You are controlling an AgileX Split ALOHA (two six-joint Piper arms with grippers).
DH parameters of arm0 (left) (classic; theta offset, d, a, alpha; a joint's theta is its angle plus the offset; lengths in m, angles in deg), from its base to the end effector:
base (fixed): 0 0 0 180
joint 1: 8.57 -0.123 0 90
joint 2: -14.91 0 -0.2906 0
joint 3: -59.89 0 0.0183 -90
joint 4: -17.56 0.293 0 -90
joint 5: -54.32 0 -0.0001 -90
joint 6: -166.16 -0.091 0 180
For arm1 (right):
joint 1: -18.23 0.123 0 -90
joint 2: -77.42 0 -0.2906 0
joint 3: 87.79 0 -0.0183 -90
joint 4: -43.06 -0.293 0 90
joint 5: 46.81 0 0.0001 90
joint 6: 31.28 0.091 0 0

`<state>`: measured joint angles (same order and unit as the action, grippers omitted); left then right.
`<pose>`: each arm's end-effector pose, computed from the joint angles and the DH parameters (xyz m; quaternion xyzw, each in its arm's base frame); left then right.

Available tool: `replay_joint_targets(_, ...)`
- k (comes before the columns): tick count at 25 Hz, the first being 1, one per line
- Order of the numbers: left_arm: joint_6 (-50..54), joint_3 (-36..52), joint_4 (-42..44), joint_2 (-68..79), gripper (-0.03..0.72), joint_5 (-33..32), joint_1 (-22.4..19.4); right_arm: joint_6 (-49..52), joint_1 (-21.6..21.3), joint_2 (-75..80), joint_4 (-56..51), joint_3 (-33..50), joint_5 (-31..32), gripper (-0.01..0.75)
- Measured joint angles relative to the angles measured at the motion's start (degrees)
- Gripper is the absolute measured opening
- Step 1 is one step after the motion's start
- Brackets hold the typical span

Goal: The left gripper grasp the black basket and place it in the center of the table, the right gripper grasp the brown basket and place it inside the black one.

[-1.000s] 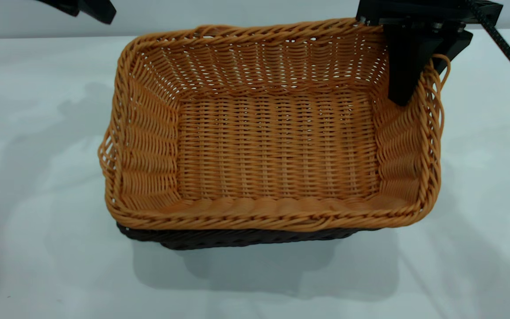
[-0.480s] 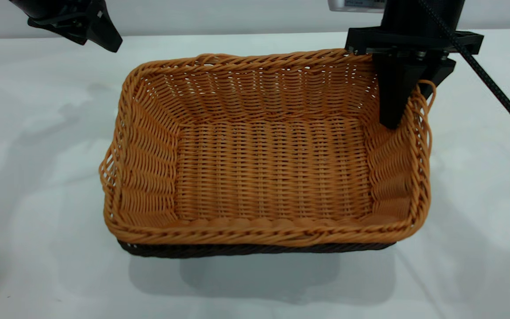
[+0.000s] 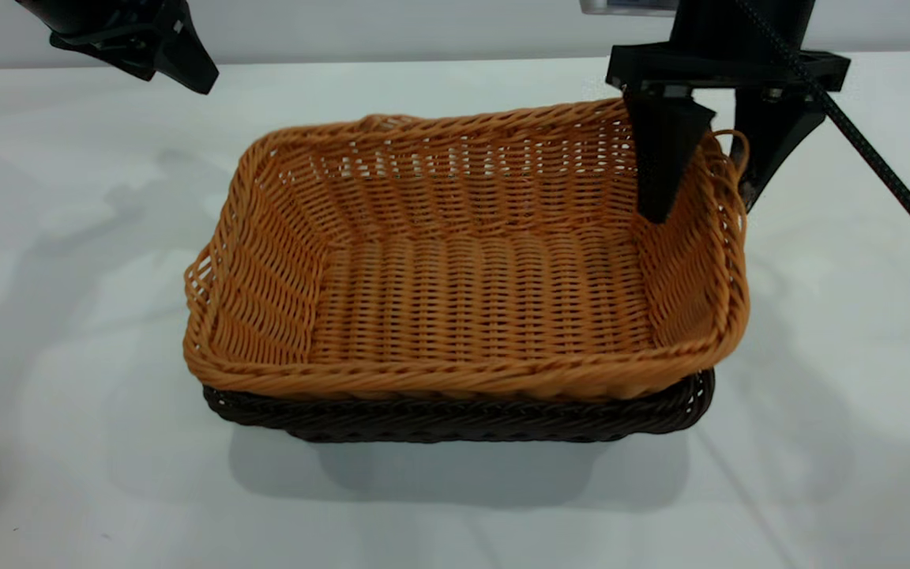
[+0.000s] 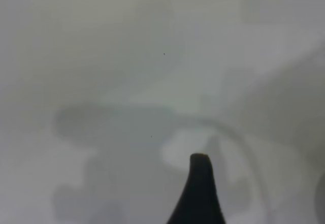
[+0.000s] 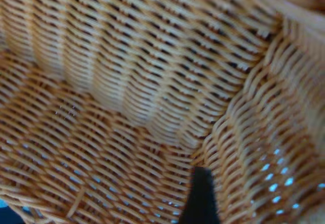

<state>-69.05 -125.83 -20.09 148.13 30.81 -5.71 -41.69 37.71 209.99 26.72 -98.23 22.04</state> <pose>0.4895 -0.0467 0.0973 0.2225 0.9246 -0.0738 0.3003 0.4058 0.1689 0.1103 0.1925 -0.9684 -0.1191 0.1044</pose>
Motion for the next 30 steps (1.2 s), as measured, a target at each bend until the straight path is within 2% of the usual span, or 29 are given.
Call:
replay_joint_targets(2,-0.20,0.00,0.05,0.00,0.547,0.12,0.00,0.41,0.00,-0.12,1.44,-1.65,0.05,0.599)
replay_joint_targets(4,-0.58,0.00,0.12,-0.31,0.547,0.12,0.00,1.39,0.00,-0.86,3.81,-3.91,0.05,0.616)
replay_joint_targets(8,-0.82,0.00,0.45,-3.85,0.547,-0.06,0.00,4.38,0.00,-4.91,9.91,-8.14,0.24,0.609)
replay_joint_targets(12,-0.60,0.00,3.68,-10.74,0.547,-4.30,0.00,5.38,0.00,-12.81,11.03,-9.72,0.74,0.587)
replay_joint_targets(16,3.64,0.00,8.78,-18.56,0.547,-11.54,0.00,3.99,-0.05,-23.19,6.62,-9.83,1.65,0.582)
replay_joint_targets(20,7.94,0.00,12.82,-26.75,0.547,-18.63,0.00,-2.41,-0.05,-33.54,-2.50,-9.83,2.40,0.582)
replay_joint_targets(25,12.08,0.00,13.74,-37.65,0.547,-22.50,-0.02,-7.27,-0.05,-46.03,-12.97,-9.36,3.02,0.582)
replay_joint_targets(30,19.65,0.00,13.88,-49.69,0.547,-28.88,-0.02,-7.76,-0.05,-59.00,-14.62,-0.95,3.14,0.582)
